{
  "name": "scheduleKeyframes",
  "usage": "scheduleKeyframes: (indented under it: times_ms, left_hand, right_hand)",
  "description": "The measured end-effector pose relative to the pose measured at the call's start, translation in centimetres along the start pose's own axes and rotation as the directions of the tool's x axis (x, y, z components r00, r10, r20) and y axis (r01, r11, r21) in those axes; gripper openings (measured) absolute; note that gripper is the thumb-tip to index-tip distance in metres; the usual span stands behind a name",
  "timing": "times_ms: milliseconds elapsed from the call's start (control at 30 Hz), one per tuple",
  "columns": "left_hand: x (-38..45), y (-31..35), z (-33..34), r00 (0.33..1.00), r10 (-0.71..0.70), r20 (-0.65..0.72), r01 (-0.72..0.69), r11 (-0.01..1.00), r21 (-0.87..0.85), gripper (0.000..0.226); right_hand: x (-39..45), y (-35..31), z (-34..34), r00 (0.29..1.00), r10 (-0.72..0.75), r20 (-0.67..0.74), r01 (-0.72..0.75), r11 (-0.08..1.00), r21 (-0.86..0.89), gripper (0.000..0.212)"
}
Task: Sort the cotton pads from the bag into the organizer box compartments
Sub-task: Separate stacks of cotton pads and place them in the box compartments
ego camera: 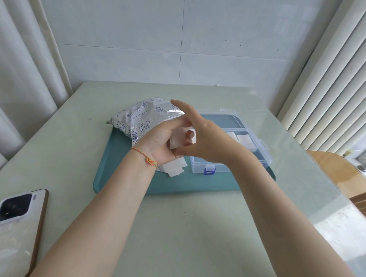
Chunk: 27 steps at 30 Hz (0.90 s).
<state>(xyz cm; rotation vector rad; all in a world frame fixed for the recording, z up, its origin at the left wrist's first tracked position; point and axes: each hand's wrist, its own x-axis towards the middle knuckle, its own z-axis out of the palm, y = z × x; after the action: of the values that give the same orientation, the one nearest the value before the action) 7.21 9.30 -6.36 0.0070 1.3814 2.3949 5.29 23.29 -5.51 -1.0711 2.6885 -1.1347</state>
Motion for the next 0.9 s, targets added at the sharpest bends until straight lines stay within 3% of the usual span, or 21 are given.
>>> scheduleKeyframes:
  times_ms: [133, 267, 400, 533, 633, 700, 900]
  left_hand:
    - [0.39, -0.09, -0.26, 0.998, -0.001, -0.070, -0.002, 0.999, -0.032, 0.009]
    - [0.20, 0.04, -0.13, 0.997, -0.068, -0.048, 0.067, 0.998, -0.012, 0.005]
    - [-0.29, 0.39, 0.01, 0.994, -0.104, -0.014, 0.103, 0.990, -0.097, 0.044]
    - [0.18, -0.01, -0.46, 0.992, -0.086, -0.088, 0.074, 0.989, -0.130, 0.048]
    - [0.07, -0.05, 0.01, 0.998, -0.048, -0.050, 0.046, 0.998, -0.051, 0.053]
    - [-0.08, 0.00, 0.17, 0.998, -0.036, -0.047, 0.031, 0.994, -0.101, 0.055]
    - [0.06, -0.09, -0.25, 0.977, -0.117, -0.177, 0.095, 0.987, -0.129, 0.064]
  right_hand:
    - [-0.01, -0.04, 0.19, 0.999, -0.033, -0.005, 0.033, 0.999, 0.039, 0.104]
    - [0.01, -0.11, 0.32, 0.999, -0.031, -0.022, 0.031, 0.999, 0.008, 0.102]
    - [0.06, 0.21, 0.11, 0.999, -0.001, -0.052, 0.004, 0.998, 0.062, 0.105]
    - [-0.04, 0.09, 0.16, 0.999, 0.006, -0.032, -0.006, 1.000, 0.002, 0.114]
    - [0.04, -0.11, 0.35, 1.000, -0.009, -0.015, 0.009, 1.000, -0.001, 0.109]
    - [0.08, -0.01, 0.32, 0.999, -0.040, -0.013, 0.040, 0.999, -0.012, 0.105]
    - [-0.14, -0.13, 0.39, 0.999, -0.032, 0.032, 0.033, 0.998, -0.047, 0.109]
